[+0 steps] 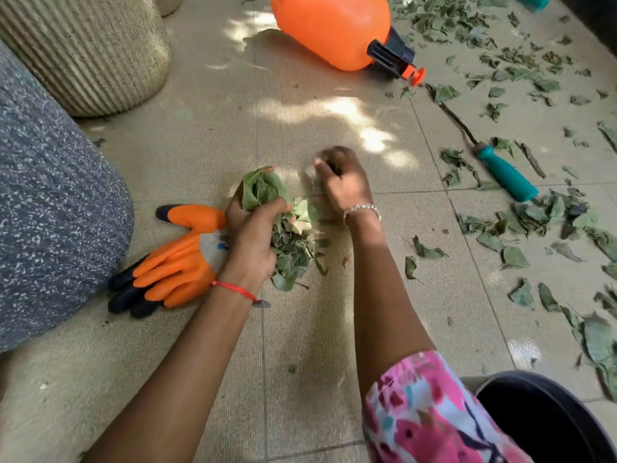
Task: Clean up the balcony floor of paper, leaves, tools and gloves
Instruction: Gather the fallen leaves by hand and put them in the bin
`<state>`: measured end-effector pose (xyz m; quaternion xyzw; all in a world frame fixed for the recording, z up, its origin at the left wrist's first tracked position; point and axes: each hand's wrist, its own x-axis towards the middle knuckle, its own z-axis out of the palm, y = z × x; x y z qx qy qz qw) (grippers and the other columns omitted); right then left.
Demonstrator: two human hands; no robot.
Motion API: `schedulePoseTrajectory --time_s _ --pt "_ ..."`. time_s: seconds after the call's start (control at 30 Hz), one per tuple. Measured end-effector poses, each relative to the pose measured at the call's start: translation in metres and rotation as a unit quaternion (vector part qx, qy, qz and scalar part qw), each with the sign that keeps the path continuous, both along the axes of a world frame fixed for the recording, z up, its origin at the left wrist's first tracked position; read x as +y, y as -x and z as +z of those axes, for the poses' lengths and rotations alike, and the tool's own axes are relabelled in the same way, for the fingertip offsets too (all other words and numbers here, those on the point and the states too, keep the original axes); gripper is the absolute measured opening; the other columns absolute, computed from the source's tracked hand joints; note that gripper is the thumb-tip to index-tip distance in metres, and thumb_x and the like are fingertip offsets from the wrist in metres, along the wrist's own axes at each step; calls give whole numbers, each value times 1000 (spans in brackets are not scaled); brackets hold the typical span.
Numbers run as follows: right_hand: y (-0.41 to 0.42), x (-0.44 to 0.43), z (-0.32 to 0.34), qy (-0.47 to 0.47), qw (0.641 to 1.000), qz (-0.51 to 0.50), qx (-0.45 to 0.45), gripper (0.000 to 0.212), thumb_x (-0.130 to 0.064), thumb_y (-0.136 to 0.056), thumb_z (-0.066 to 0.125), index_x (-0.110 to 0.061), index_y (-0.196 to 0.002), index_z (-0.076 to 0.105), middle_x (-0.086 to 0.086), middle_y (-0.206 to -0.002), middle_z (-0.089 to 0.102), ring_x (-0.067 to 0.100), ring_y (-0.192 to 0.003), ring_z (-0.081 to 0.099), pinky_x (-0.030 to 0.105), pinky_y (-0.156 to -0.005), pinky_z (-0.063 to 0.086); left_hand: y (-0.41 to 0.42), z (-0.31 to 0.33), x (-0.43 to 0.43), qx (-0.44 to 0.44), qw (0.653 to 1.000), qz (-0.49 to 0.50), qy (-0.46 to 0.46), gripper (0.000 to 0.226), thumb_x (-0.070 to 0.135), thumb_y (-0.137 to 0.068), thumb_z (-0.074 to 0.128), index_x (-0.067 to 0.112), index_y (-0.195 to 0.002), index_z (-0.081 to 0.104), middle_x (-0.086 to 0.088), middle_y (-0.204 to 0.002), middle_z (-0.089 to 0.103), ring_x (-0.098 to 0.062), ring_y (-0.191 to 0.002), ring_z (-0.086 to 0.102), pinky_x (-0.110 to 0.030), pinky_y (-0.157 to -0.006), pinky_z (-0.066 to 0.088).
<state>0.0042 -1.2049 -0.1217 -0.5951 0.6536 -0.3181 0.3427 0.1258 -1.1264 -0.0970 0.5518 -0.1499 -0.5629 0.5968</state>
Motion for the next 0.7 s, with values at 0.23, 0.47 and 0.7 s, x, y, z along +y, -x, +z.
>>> schedulePoseTrajectory --time_s 0.23,0.47,0.7 --pt "-5 68 -10 -30 993 110 -27 25 -28 -91 49 -14 -109 62 -4 -124 49 20 -115 48 44 -100 43 -9 5 -2 60 997 13 40 28 -14 -70 59 12 -82 59 -1 -61 59 -16 -52 59 -24 -50 51" --pt "-24 125 0 -20 962 194 193 86 -72 -69 47 -30 -142 29 -7 -151 19 15 -142 6 40 -117 -5 -21 7 4 83 995 -13 53 25 -11 -78 52 11 -90 56 -5 -73 55 -13 -52 57 -21 -50 50" --pt "-42 139 -16 77 966 -5 247 38 -37 -93 41 -17 -123 53 3 -138 44 27 -136 29 43 -115 13 -16 9 12 102 994 -19 40 25 -14 -79 48 11 -83 55 -7 -75 51 -10 -48 55 -17 -46 46"
